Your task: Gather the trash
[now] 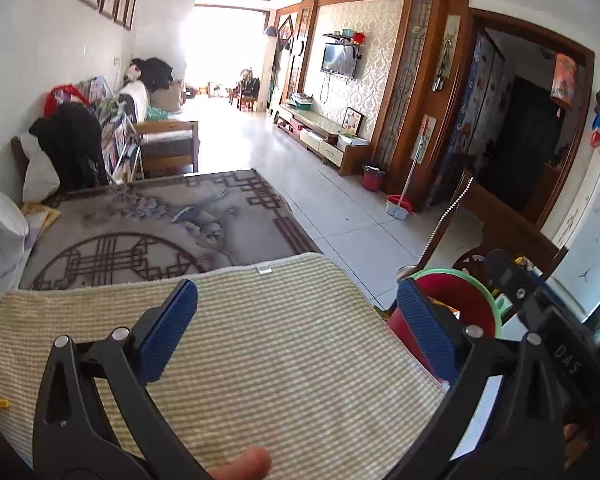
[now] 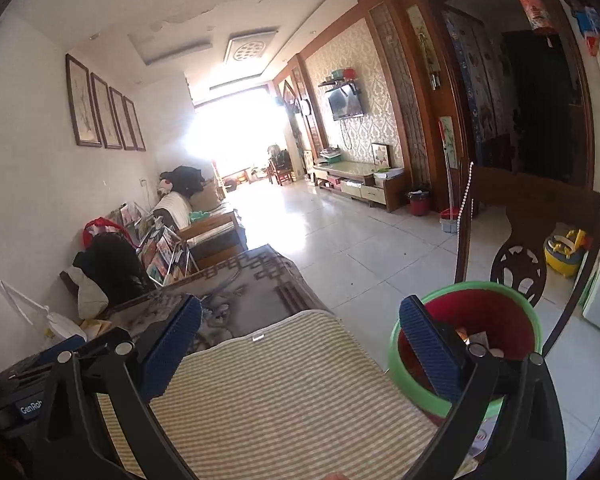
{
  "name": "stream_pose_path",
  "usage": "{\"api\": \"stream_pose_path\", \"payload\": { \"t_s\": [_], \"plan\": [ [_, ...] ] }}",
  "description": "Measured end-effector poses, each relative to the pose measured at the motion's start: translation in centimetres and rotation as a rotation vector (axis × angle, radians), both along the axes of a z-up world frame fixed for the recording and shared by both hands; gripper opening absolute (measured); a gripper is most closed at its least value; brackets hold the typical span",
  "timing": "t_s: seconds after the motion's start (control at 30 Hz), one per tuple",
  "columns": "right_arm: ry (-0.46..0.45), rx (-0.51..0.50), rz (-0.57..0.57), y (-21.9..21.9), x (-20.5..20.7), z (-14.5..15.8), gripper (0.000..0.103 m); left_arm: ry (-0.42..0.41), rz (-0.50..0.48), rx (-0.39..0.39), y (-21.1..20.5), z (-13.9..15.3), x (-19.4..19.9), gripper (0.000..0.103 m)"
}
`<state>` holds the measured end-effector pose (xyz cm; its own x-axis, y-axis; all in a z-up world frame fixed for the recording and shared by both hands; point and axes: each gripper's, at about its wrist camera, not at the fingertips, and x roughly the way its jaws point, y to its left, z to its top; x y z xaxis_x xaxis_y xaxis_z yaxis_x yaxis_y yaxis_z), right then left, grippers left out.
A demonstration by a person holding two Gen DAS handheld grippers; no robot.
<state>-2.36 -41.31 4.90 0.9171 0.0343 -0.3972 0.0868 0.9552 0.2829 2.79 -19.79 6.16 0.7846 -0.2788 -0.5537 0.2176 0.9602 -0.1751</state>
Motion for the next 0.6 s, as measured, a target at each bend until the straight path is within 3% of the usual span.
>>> {"api": "stream_pose_path", "payload": {
  "t_s": [0.17, 0.6],
  "plan": [
    [0.031, -0.043, 0.033, 3.3, -0.5, 0.0, 0.096, -0.096, 0.101, 0.041, 2.8, 0.3, -1.9, 0.098],
    [0.021, -0.099, -0.074, 5.5, -1.0, 0.6, 0.096, -0.023, 0.101, -0.018, 6.2, 0.1, -2.1, 0.098]
  ]
}}
